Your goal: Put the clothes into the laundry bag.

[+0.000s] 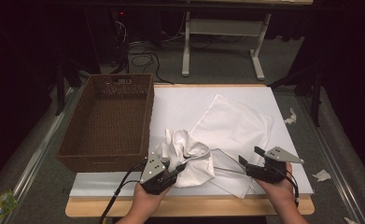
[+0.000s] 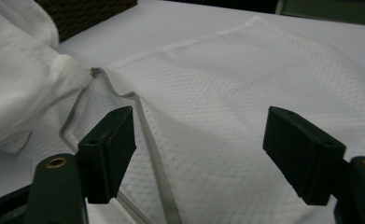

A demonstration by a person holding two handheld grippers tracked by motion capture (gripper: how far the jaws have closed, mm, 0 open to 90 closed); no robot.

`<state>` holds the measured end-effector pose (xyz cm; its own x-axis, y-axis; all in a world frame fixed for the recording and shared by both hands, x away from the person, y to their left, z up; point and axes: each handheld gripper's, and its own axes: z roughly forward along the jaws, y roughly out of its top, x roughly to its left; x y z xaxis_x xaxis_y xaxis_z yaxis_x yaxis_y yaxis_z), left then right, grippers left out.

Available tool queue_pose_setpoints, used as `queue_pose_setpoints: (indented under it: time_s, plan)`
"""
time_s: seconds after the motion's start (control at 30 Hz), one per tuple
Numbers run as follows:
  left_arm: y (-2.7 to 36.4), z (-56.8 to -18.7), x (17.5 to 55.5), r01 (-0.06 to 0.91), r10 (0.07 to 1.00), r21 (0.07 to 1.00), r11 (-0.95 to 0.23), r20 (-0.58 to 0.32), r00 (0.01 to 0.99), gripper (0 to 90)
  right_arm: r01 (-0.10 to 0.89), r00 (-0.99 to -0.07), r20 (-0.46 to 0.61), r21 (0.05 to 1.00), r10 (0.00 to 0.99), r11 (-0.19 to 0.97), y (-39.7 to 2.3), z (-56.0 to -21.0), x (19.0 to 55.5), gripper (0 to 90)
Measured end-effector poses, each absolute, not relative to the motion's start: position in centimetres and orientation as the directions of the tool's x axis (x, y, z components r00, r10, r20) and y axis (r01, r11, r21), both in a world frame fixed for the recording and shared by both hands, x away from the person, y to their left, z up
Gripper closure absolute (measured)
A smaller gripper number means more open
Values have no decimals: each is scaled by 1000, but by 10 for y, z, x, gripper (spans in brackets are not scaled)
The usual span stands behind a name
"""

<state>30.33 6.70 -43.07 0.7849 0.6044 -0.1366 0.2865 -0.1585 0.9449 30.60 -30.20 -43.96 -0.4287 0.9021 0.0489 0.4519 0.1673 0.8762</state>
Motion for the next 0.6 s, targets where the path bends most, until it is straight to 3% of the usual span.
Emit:
queue_pose_setpoints:
  time_s: [0.33, 0.6]
  plan:
    - [72, -445, 316, 342, 640, 918, -199, -142, 755, 734, 486, -473, 67, 851, 879, 197, -263, -444, 350, 430]
    - [67, -448, 315, 348, 644, 912, -216, -135, 753, 730, 487, -513, 39, 836, 858, 253, -261, -453, 342, 500]
